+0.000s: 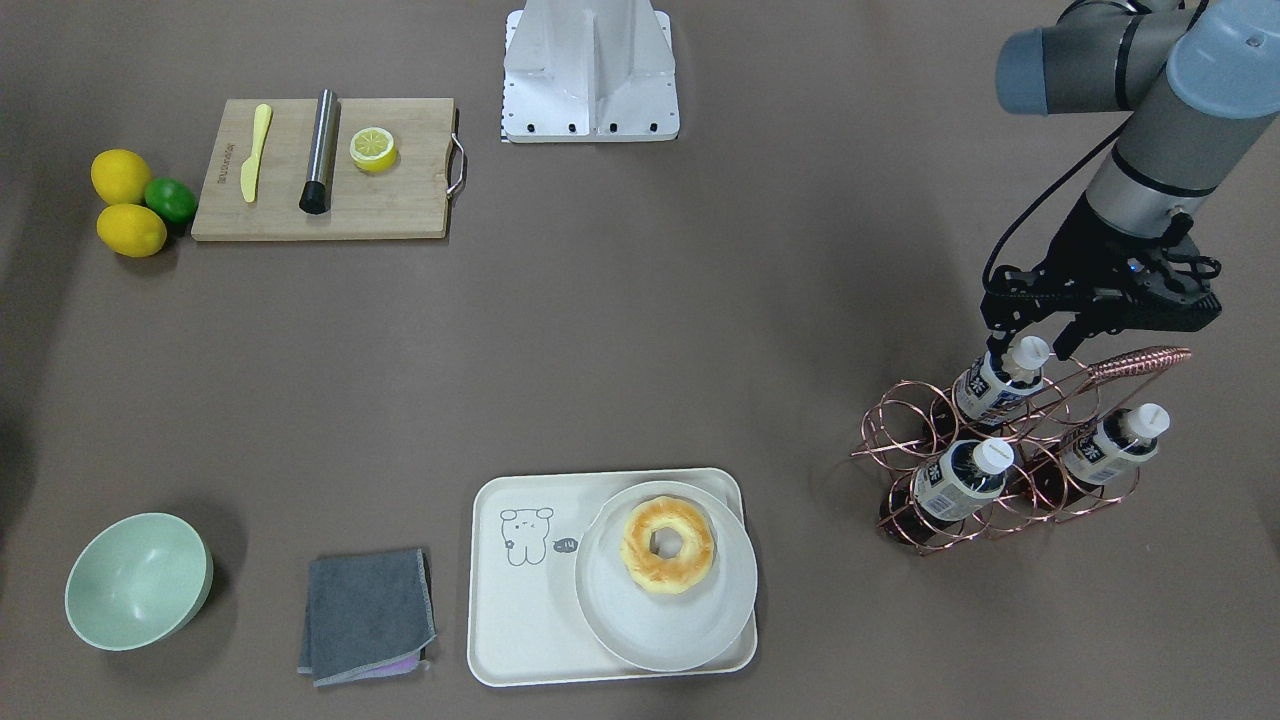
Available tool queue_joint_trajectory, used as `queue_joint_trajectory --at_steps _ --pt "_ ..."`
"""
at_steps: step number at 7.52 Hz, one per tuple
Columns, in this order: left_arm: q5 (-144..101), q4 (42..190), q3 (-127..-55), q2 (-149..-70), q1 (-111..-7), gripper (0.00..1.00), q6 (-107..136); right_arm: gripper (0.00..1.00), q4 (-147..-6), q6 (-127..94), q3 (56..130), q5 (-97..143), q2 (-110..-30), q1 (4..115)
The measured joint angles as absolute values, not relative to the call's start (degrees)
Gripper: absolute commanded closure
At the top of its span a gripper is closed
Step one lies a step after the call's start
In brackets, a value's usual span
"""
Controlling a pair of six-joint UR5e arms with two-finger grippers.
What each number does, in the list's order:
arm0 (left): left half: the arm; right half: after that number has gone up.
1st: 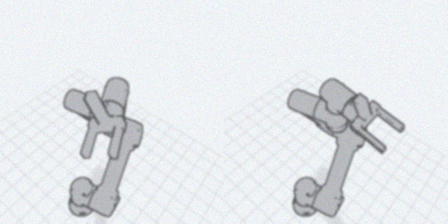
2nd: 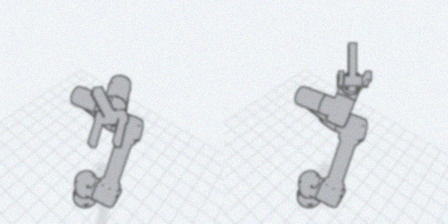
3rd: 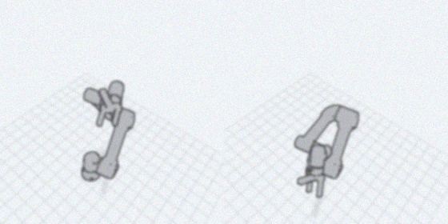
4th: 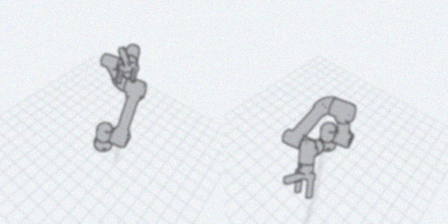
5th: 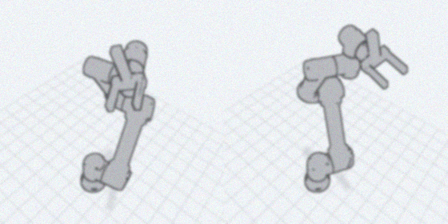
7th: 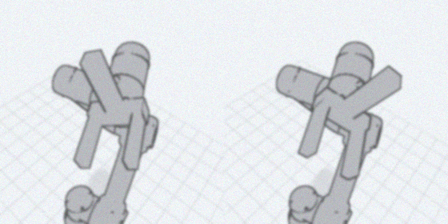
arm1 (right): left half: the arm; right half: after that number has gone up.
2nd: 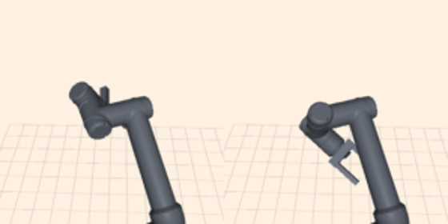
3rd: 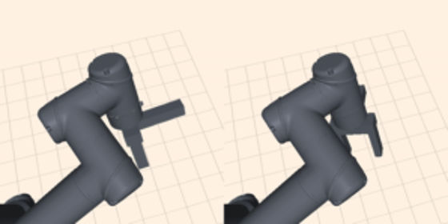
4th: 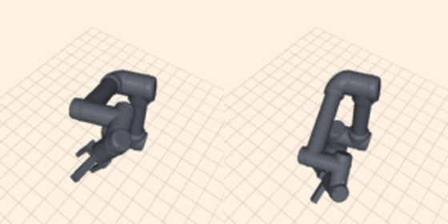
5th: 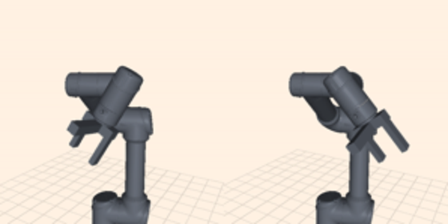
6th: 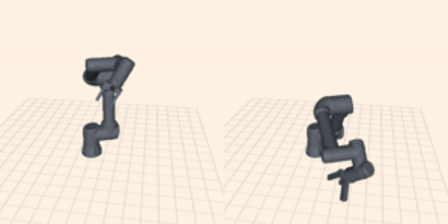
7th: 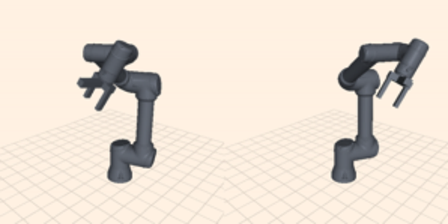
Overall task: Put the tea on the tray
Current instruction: 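Reach the left gripper down to a bottle in the copper rack and grasp it, then lift the bottle from the rack with the left gripper toward the table center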
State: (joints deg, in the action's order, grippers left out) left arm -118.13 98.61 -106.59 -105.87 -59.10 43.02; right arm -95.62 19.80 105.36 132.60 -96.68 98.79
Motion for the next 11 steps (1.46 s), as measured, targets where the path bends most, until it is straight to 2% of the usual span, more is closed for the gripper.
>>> queue_joint_trajectory --at_steps 1,2,6,8,11 --pt "-118.06 98.61 -106.56 -105.95 -59.13 0.93 43.12 0.0 -95.63 19.74 105.44 132.62 -96.68 98.79" --pt "-118.01 98.61 -106.54 -105.98 -59.14 1.0 43.18 0.0 -95.62 19.66 105.56 132.62 -96.68 98.79" --pt "-118.09 98.55 -107.43 -106.69 -59.94 1.0 42.98 0.0 -95.63 19.6 106.03 132.63 -97.08 98.79" --pt "-118.12 96.19 -110.42 -107.39 -62.06 1.0 41.85 0.0 -95.63 19.53 106.08 132.63 -97.18 98.79" --pt "-118.04 79.57 -117.05 -114.25 -64.85 1.0 38.67 0.0 -95.71 19.44 106.01 132.67 -97.21 98.79"
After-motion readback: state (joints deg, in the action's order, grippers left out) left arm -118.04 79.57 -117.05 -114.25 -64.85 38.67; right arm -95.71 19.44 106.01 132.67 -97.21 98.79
